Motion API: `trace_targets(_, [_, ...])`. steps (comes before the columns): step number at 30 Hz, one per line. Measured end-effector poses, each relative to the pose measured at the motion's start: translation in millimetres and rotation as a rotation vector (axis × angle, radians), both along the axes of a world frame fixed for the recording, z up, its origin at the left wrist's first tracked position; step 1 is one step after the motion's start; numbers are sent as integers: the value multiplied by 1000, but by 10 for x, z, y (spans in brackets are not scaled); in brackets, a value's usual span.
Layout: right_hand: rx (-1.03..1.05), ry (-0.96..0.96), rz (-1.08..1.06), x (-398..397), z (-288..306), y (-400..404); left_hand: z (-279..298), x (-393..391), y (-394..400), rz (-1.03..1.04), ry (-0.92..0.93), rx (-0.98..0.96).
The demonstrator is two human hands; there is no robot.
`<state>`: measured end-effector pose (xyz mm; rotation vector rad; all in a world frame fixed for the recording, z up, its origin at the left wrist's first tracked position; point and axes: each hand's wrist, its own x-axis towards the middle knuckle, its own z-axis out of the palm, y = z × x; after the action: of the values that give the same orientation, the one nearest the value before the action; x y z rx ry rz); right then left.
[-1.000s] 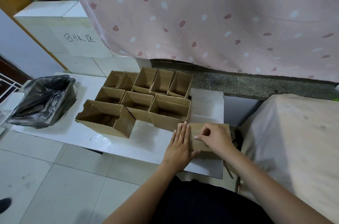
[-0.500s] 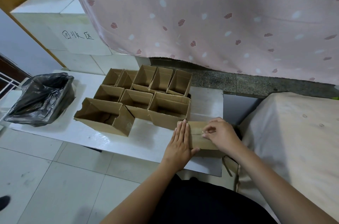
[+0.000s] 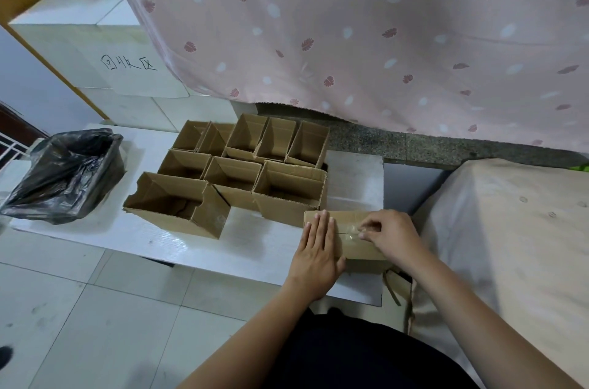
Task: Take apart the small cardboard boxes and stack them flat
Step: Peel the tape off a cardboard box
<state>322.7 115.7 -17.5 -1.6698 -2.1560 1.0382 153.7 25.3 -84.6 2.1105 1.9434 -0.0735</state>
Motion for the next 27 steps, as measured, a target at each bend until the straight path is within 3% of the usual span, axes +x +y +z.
trace_targets(8, [-167, 27, -29, 20, -74, -31, 23, 44, -11, 12, 57, -27])
trace_targets(18, [-13, -10, 46, -60, -86, -91, -9, 49, 20, 25, 46, -8])
trace_targets(24, [-24, -114, 128, -103, -165, -111, -9, 56, 50, 24, 42, 9])
trace_targets(27, [-17, -77, 85, -91, -186, -122, -21, 69, 30, 63, 15, 45])
